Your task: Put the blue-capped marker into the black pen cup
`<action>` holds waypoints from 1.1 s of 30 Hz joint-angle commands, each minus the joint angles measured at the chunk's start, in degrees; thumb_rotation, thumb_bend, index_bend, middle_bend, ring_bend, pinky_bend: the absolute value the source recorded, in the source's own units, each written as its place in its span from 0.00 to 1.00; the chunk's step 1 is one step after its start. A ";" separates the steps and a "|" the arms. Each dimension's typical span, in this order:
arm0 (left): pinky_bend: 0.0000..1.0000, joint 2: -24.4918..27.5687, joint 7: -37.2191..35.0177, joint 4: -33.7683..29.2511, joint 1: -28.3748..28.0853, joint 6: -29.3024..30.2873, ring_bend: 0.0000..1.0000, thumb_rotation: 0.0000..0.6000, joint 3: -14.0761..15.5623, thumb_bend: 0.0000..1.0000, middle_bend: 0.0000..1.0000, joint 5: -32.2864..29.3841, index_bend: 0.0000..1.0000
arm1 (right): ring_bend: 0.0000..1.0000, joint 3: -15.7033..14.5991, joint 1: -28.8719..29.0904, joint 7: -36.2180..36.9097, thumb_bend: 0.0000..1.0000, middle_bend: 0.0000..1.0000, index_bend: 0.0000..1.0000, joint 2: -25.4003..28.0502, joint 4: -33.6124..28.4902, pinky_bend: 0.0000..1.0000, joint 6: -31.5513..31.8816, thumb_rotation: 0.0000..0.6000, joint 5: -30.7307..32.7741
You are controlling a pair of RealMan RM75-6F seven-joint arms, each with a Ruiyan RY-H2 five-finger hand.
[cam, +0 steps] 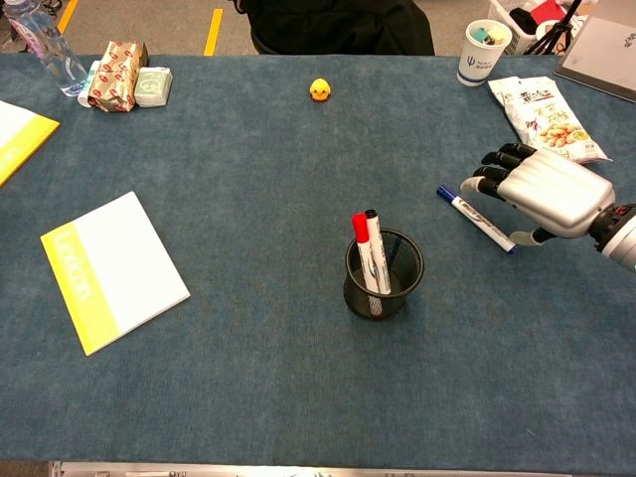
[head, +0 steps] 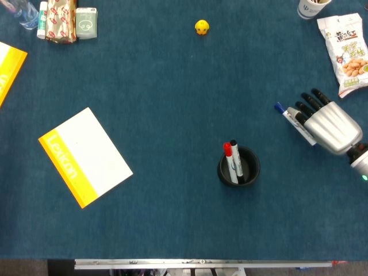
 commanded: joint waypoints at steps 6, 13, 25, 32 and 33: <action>0.23 0.06 -0.17 0.00 0.01 -0.13 0.19 1.00 0.04 0.20 0.17 -0.04 0.11 | 0.17 -0.38 0.71 0.49 0.10 0.30 0.28 -1.24 1.87 0.18 -0.80 1.00 0.09; 0.23 0.04 -0.39 0.23 0.09 -0.11 0.19 1.00 0.03 0.19 0.17 -0.16 0.11 | 0.17 -0.61 1.55 0.69 0.12 0.30 0.29 -2.52 2.45 0.18 -1.07 1.00 -0.21; 0.23 0.26 -1.02 0.66 0.55 0.22 0.19 1.00 0.08 0.20 0.17 -0.52 0.11 | 0.17 -0.77 3.06 0.23 0.25 0.30 0.33 -3.16 -0.69 0.18 -2.47 1.00 -0.16; 0.23 0.41 -1.07 0.62 0.57 0.21 0.19 1.00 0.04 0.20 0.17 -0.51 0.11 | 0.17 -1.50 3.64 -0.16 0.26 0.30 0.37 -3.23 -2.29 0.18 -2.31 1.00 -1.12; 0.23 0.44 -1.11 0.64 0.59 0.23 0.19 1.00 0.04 0.20 0.17 -0.51 0.11 | 0.17 -1.61 3.71 -0.26 0.26 0.30 0.37 -3.27 -2.37 0.18 -2.32 1.00 -1.25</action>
